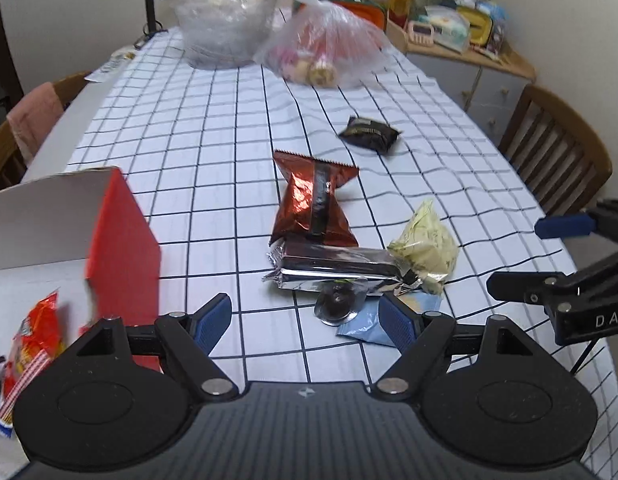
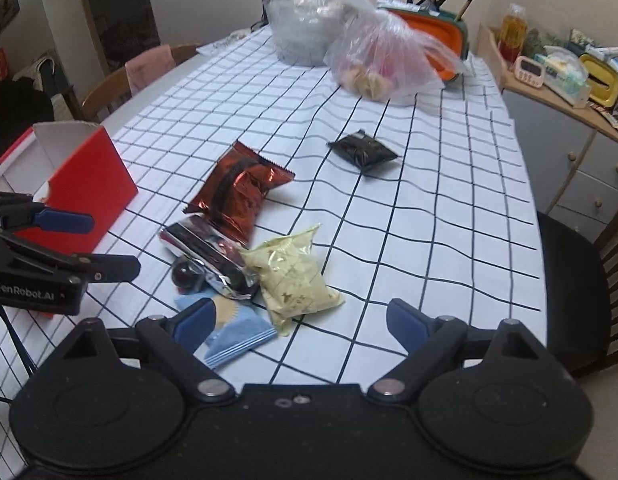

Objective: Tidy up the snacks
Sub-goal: 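Withdraw both grippers from the box back toward the snacks, then grasp the round dark chocolate with the left gripper while the right grasps the pale yellow bag, then carry the chocolate and pale yellow bag into the box and open both grippers, then withdraw both grippers from the box toward the remaining snacks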

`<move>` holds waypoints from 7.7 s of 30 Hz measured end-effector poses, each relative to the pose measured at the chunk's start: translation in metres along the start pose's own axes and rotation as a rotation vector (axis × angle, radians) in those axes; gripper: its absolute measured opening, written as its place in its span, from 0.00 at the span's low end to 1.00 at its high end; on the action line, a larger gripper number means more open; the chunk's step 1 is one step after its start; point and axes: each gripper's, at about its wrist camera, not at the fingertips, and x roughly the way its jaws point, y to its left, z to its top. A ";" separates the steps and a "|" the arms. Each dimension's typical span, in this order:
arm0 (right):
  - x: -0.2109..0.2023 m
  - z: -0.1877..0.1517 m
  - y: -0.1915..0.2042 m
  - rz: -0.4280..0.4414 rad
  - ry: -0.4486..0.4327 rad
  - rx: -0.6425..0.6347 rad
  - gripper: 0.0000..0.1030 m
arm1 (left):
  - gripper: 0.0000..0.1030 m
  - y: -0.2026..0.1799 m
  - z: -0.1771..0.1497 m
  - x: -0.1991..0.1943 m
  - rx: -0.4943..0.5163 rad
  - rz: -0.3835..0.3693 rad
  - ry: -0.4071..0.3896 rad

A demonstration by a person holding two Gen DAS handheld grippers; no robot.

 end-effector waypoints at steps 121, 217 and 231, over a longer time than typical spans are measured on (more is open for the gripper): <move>0.019 0.057 0.315 0.102 -0.030 -0.041 0.26 | 0.23 0.278 -0.047 -0.116 -0.144 0.073 0.012; -0.075 -0.028 0.095 0.020 -0.140 0.038 0.99 | 0.79 0.049 -0.022 -0.098 -0.043 -0.064 -0.059; 0.029 -0.019 0.070 0.049 0.042 -0.057 0.80 | 0.79 0.028 -0.009 -0.057 -0.131 0.008 0.015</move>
